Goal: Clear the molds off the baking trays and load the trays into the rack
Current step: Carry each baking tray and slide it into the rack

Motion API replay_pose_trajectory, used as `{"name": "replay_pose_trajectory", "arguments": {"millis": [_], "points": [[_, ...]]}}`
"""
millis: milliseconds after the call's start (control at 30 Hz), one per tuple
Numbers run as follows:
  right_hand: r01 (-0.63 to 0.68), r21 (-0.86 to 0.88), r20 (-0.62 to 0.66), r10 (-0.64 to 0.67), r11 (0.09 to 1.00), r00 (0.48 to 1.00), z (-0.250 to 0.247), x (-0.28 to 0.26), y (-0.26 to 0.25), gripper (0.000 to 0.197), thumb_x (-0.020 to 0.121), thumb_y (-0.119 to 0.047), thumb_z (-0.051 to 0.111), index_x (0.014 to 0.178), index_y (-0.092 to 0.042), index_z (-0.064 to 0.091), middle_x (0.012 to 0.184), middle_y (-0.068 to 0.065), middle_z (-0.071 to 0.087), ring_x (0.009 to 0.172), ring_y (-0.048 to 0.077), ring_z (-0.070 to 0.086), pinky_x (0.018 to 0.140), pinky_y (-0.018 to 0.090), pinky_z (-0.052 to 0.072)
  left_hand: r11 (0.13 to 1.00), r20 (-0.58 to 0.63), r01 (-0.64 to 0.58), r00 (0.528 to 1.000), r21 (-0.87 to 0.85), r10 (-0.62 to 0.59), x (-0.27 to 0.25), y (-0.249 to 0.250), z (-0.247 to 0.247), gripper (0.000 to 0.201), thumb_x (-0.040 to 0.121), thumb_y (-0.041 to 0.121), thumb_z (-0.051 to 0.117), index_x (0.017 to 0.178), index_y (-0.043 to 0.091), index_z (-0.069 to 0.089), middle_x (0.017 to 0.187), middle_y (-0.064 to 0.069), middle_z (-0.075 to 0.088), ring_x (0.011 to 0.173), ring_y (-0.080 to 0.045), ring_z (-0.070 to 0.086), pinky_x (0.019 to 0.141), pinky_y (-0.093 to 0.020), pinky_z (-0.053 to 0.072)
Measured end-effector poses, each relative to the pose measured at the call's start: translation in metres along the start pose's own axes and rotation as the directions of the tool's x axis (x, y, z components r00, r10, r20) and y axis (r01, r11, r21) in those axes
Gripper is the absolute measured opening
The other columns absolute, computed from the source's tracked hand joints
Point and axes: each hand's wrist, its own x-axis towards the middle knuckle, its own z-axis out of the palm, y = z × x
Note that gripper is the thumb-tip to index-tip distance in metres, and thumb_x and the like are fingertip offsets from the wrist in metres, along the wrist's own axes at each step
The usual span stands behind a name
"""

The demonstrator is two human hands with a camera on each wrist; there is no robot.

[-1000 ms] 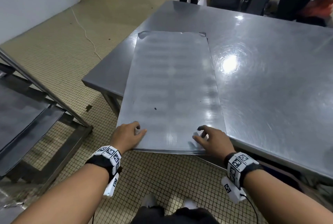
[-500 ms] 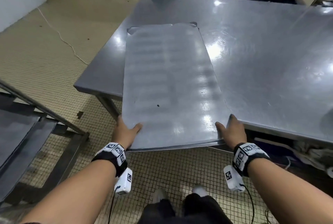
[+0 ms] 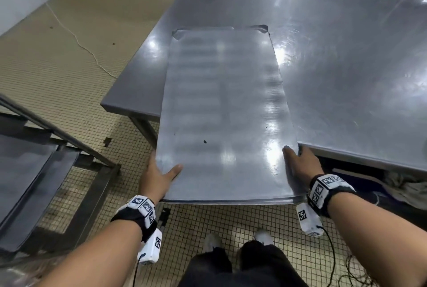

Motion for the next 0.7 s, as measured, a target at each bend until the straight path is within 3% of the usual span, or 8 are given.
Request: {"name": "replay_pose_trajectory", "arguments": {"millis": [133,300,467,600,700], "points": [[0.018,-0.011,0.028,-0.017,1.0,0.999,0.005,0.003,0.01,0.063,0.095,-0.058,0.051,0.142,-0.018,0.041,0.133,0.015,0.062,0.118,0.037,0.059,0.099,0.041,0.044,0.999,0.017,0.019,1.0,-0.027,-0.018,-0.007,0.002,-0.005,0.089,0.066,0.061,0.084,0.137,0.028,0.04,0.116,0.006,0.062,0.102,-0.021,0.063,0.089,-0.042,0.054],[0.051,-0.037,0.043,-0.049,0.998,0.998,0.002,0.002,0.014,0.065,0.096,-0.059,0.049,0.146,-0.017,0.039,0.136,0.016,0.059,0.12,0.036,0.058,0.098,0.041,0.044,0.998,0.046,0.058,0.997,-0.02,-0.057,0.016,0.006,-0.011,0.067,0.074,0.066,0.074,0.12,0.028,0.044,0.11,0.002,0.065,0.097,-0.024,0.066,0.087,-0.049,0.056],[0.054,-0.059,0.032,-0.052,0.997,0.998,0.005,-0.002,0.014,0.063,0.097,-0.059,0.047,0.139,-0.012,0.043,0.125,0.013,0.061,0.097,0.024,0.055,0.084,0.035,0.04,0.998,0.053,0.045,0.998,-0.035,-0.043,0.039,0.02,-0.013,0.054,0.084,0.059,0.069,0.119,0.025,0.046,0.111,0.003,0.065,0.096,-0.022,0.065,0.084,-0.044,0.053],[0.044,-0.025,0.011,-0.044,0.999,0.999,0.006,-0.005,0.02,0.054,0.099,-0.056,0.045,0.131,-0.013,0.048,0.113,0.003,0.059,0.098,0.023,0.057,0.083,0.035,0.04,0.998,0.046,0.04,0.998,-0.05,-0.038,0.044,0.016,-0.011,0.049,0.091,0.056,0.062,0.12,0.02,0.045,0.111,-0.001,0.063,0.097,-0.024,0.064,0.075,-0.038,0.049],[0.039,-0.012,-0.001,-0.039,0.999,0.999,0.007,-0.006,0.022,0.05,0.1,-0.054,0.044,0.126,-0.012,0.051,0.109,0.003,0.061,0.097,0.023,0.058,0.084,0.035,0.04,0.997,0.03,0.04,0.999,-0.067,-0.038,0.04,0.014,-0.009,0.046,0.095,0.053,0.058,0.119,0.016,0.048,0.11,-0.004,0.063,0.094,-0.023,0.062,0.073,-0.036,0.047]]}}
